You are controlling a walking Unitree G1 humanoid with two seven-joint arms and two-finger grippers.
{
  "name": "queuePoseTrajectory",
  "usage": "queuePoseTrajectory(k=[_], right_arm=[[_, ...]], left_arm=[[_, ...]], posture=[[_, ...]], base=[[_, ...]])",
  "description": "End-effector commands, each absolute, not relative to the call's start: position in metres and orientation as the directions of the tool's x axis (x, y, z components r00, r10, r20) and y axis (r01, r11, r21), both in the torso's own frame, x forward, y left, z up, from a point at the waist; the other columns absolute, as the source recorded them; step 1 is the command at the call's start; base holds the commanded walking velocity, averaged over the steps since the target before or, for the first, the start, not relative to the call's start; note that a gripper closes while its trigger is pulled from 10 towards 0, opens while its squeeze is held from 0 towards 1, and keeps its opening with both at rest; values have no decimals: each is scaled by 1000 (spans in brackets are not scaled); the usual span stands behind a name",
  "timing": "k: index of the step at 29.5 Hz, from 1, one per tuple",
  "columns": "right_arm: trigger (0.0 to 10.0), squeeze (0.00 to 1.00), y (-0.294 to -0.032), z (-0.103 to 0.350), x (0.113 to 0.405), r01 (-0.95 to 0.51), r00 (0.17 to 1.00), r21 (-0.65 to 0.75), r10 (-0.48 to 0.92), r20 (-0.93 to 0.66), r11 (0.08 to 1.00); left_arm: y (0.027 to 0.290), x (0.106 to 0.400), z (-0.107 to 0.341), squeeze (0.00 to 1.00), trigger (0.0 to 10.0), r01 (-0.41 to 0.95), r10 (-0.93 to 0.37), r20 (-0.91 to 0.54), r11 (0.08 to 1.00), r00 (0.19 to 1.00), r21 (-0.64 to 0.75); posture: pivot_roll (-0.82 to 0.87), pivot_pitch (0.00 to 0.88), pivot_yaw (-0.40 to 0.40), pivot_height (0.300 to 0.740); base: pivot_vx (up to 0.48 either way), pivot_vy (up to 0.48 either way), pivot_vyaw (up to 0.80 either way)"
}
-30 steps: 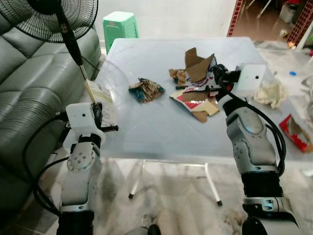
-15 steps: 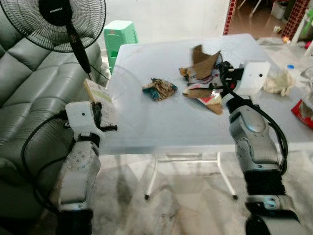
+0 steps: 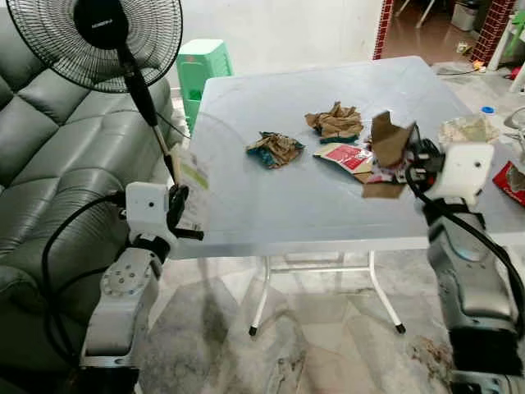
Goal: Picking trash to rubbish bin
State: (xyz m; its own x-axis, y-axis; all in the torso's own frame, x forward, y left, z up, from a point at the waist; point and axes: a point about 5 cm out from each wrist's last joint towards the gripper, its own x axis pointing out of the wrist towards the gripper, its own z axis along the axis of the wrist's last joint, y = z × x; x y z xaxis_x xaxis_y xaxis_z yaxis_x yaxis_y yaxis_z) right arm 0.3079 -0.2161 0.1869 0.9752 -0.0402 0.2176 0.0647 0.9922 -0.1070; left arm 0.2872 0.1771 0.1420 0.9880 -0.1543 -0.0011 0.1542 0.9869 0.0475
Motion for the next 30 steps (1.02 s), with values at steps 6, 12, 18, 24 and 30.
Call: queuePoseTrajectory(k=[6, 12, 18, 24, 30], right_arm=[[10000, 0, -218, 194, 290, 10, 980, -177, 26, 198, 984], [10000, 0, -210, 192, 289, 9, 982, -212, 32, 187, 977], [10000, 0, -202, 193, 286, 67, 978, -155, -34, 204, 986], [10000, 0, -185, 200, 298, 99, 966, -114, -68, 250, 989], [10000, 0, -165, 211, 308, 13, 960, -137, 26, 279, 990]], left_arm=[[179, 279, 138, 0, 10000, 151, -150, -20, 987, 988, 54], [165, 278, 135, 0, 10000, 184, -184, -13, 982, 983, 46], [170, 281, 138, 0, 10000, 107, -107, 0, 994, 994, -2], [172, 288, 141, 0, 10000, 33, -31, 27, 998, 999, -51], [163, 290, 145, 0, 10000, 32, -30, 44, 997, 999, -66]], posture=[[-77, 13, 127, 740], [-79, 16, 139, 740], [-74, 34, 97, 740], [-78, 42, 65, 740], [-57, 38, 35, 740]], base=[[0, 0, 0], [0, 0, 0], [0, 0, 0], [0, 0, 0], [0, 0, 0]])
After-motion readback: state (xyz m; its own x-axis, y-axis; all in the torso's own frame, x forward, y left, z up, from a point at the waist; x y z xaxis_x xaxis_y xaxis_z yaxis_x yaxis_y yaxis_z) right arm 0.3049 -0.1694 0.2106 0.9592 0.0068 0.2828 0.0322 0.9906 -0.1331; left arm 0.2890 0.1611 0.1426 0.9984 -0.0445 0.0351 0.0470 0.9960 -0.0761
